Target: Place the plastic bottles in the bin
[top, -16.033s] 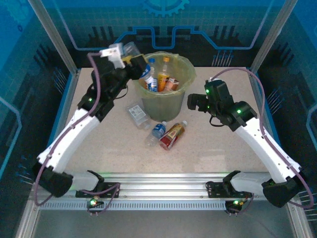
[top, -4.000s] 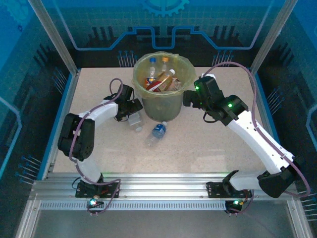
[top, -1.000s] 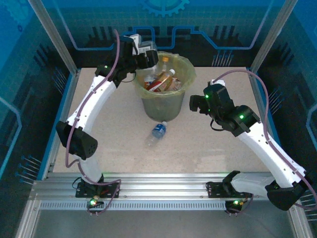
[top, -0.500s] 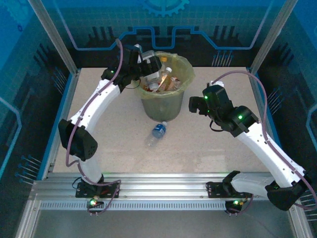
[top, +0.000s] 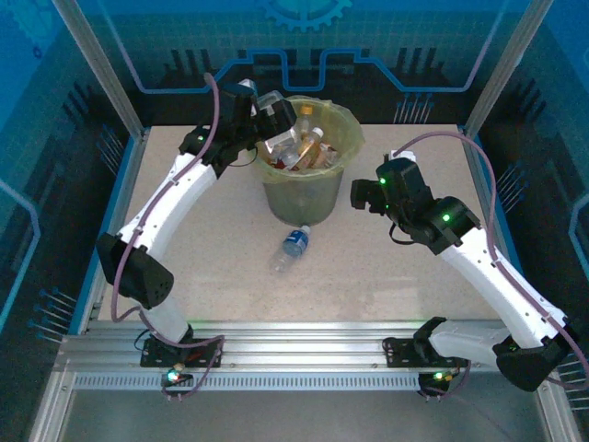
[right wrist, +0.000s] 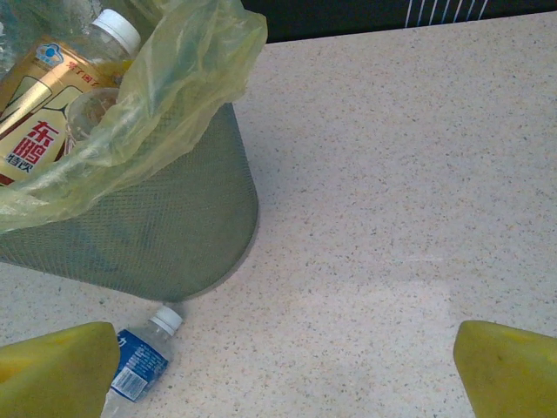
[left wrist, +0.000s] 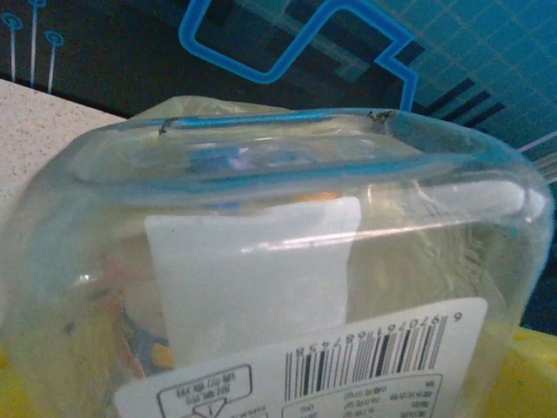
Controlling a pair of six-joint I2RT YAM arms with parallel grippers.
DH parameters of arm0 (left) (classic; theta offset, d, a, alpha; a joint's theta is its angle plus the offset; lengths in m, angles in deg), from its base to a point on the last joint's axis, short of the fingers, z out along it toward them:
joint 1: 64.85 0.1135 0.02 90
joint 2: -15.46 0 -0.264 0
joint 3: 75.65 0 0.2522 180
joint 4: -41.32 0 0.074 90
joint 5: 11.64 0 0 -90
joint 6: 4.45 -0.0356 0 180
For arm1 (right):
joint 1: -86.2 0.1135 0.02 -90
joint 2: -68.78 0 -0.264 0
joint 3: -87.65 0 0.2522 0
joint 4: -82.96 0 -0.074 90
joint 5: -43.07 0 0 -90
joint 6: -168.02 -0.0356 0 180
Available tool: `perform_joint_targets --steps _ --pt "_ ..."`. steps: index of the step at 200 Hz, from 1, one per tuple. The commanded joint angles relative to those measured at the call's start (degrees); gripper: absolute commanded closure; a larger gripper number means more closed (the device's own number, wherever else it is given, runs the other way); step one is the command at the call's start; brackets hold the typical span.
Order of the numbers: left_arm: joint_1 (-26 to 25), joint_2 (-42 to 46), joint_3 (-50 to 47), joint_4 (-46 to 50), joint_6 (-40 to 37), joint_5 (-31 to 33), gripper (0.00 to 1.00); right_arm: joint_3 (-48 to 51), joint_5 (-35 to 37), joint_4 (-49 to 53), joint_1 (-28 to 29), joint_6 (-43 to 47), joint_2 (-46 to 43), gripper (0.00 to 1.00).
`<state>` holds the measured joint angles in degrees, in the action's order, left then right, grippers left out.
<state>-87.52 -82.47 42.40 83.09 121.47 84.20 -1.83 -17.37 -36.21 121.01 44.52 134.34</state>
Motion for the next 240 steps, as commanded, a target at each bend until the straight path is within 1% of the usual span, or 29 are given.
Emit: perform_joint_targets --steps 1,35,119,166,183,217,240 --pt "-0.2 2.1 1.5 0.3 -1.5 1.7 0.01 0.4 -0.3 -1.0 -0.6 -0.9 -0.4 0.00" --pt "-0.2 -0.5 4.3 1.4 -3.3 0.5 0.01 0.2 -0.7 -1.1 -0.6 -0.6 -0.1 0.00" --pt "-0.7 -8.3 15.9 7.5 -6.9 -2.9 0.01 -0.5 -1.4 -1.5 -0.6 0.2 0.4 0.00" --pt "-0.7 -8.1 16.3 7.9 -7.8 -3.1 0.01 -1.7 -2.9 -2.1 -0.7 0.5 1.8 0.00" --pt "-0.7 -7.9 16.3 6.9 -8.1 -4.4 0.01 -2.0 -3.2 -2.2 -0.7 0.7 2.3 0.00" --pt "-0.8 -8.0 16.8 6.1 -7.2 -8.4 0.01 -3.5 -5.4 -3.3 -0.9 2.6 3.5 0.00" --pt "-0.7 -7.5 16.8 5.6 -7.0 -10.1 0.01 -4.3 -11.7 -8.9 -1.8 8.5 4.1 0.00"
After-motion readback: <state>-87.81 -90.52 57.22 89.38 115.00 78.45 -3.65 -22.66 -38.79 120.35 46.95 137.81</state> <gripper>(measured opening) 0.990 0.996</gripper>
